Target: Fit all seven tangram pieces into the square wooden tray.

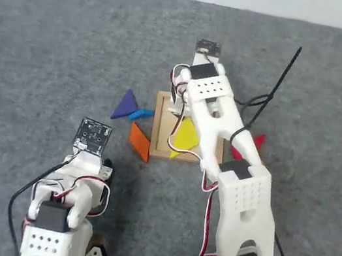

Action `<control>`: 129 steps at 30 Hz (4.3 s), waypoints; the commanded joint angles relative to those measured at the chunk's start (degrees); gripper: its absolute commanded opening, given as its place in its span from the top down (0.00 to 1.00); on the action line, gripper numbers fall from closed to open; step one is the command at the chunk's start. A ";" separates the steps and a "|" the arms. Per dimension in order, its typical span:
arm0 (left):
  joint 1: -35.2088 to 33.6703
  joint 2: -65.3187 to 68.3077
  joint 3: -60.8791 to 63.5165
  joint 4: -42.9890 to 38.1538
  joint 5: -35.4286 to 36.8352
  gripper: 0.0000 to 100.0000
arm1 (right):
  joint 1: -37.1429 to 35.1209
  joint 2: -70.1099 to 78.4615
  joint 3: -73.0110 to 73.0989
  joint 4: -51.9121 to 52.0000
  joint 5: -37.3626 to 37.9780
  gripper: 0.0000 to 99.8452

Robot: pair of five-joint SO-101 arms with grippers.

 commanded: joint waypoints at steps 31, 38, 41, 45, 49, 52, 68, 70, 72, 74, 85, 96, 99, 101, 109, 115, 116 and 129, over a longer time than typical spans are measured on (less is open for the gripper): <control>0.53 -1.14 -0.22 0.26 0.26 0.92 | 0.75 -17.89 15.74 12.26 21.54 0.80; 0.62 -1.14 -0.22 0.26 0.26 0.92 | 0.92 -20.62 26.81 2.15 21.63 0.80; 0.53 -1.14 -0.22 0.26 0.26 0.92 | 0.84 -20.00 26.90 -0.31 21.54 0.80; 0.35 -1.14 -0.22 0.26 0.26 0.92 | 0.31 -17.19 26.64 -4.53 21.45 0.80; 0.35 -1.14 -0.22 0.26 0.26 0.92 | -0.84 -15.34 26.55 -8.22 21.54 0.80; 0.35 -1.14 -0.22 0.26 0.26 0.92 | -1.63 -14.64 24.09 -8.92 21.63 0.80; 0.26 -1.14 -0.22 0.26 0.26 0.92 | -11.47 -2.42 7.03 -5.67 22.07 0.80; 0.26 -1.14 -0.22 0.26 0.26 0.92 | -11.91 -2.42 5.27 -4.35 22.07 0.80; 0.26 -1.14 -0.22 0.26 0.26 0.92 | -12.53 -2.77 2.90 -2.07 22.07 0.80; 0.26 -1.14 -0.22 0.26 0.26 0.92 | -12.79 -4.62 2.02 -0.84 22.07 0.80; 0.26 -1.14 -0.22 0.26 0.26 0.92 | -12.00 -30.73 12.40 1.98 22.95 0.80; 0.44 -1.14 -0.22 0.26 0.26 0.92 | 15.16 -60.00 47.03 -0.22 41.41 0.79; 0.62 -1.14 -0.22 0.26 0.26 0.92 | 19.65 -60.62 55.82 -8.57 43.25 0.73; 0.62 -1.14 -0.22 0.26 0.26 0.92 | 19.56 -60.53 61.01 -13.32 42.81 0.71; 0.35 -1.14 -0.22 0.26 0.26 0.92 | 18.59 -49.27 65.14 -26.42 24.44 0.72; 0.26 -1.14 -0.22 0.26 0.26 0.92 | 18.68 -35.30 56.97 -26.86 21.63 0.72; 0.35 -1.14 -0.22 0.26 0.26 0.92 | 18.59 -33.80 55.56 -26.86 21.45 0.72; 0.53 -1.14 -0.22 0.26 0.26 0.92 | 18.24 -26.68 45.71 -26.86 13.27 0.72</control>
